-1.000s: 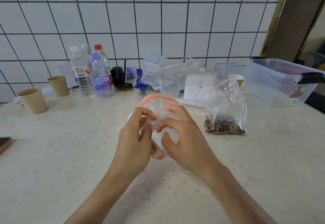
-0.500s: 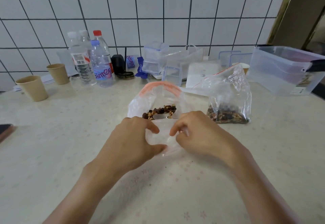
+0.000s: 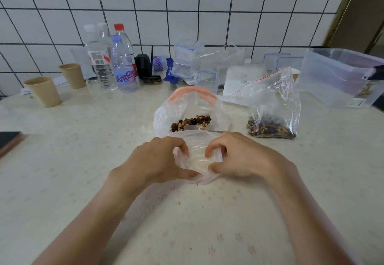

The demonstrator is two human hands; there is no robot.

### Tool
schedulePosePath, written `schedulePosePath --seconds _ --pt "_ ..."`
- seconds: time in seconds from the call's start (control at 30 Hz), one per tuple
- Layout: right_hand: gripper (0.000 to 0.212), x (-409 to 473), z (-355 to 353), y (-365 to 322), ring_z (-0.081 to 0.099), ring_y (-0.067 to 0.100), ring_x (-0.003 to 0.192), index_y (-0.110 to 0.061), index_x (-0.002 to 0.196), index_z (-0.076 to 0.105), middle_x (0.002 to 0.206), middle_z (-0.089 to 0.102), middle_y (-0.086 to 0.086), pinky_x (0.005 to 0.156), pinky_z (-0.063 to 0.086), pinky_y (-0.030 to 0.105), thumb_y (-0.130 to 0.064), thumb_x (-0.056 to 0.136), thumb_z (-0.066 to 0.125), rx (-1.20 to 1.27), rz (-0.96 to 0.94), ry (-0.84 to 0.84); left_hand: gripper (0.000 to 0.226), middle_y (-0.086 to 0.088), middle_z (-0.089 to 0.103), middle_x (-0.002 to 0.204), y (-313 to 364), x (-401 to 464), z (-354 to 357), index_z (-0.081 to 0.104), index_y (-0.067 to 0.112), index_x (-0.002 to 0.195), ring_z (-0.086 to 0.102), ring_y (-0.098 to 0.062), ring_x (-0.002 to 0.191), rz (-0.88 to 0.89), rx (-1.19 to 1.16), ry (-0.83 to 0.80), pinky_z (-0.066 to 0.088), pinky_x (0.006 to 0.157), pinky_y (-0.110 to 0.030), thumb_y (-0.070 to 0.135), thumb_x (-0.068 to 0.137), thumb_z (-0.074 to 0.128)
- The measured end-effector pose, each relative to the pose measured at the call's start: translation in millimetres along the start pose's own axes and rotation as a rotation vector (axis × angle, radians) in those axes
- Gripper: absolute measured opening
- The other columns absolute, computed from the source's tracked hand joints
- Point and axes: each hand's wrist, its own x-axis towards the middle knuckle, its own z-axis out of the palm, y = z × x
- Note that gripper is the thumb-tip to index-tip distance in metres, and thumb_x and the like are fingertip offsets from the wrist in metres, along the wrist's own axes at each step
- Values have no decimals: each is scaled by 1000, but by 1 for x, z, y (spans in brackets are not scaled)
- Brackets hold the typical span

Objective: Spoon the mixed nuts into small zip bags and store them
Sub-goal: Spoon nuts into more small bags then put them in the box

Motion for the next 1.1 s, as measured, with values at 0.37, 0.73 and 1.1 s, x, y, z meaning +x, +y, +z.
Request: schedulePosePath --seconds 0.37,0.73,1.1 --pt "31 2 -14 15 51 15 67 -43 85 82 78 60 14 67 41 33 -69 68 82 429 -151 113 44 5 49 65 -20 5 -24 77 49 105 54 2 55 185 -581 -85 44 49 -18 66 66 84" --pt "37 19 0 42 65 20 91 -16 92 70 95 68 -3 83 56 41 -52 85 72 112 251 428 40 6 51 56 -20 17 -25 69 24 78 42 -6 49 49 -738 489 44 60 -27 63 74 77" --pt "12 17 -4 30 69 23 53 -7 90 71 73 77 7 52 48 27 -12 97 64 705 77 313 70 12 56 122 -23 36 -5 55 30 123 61 -2 97 -20 -579 724 49 78 -20 70 70 79"
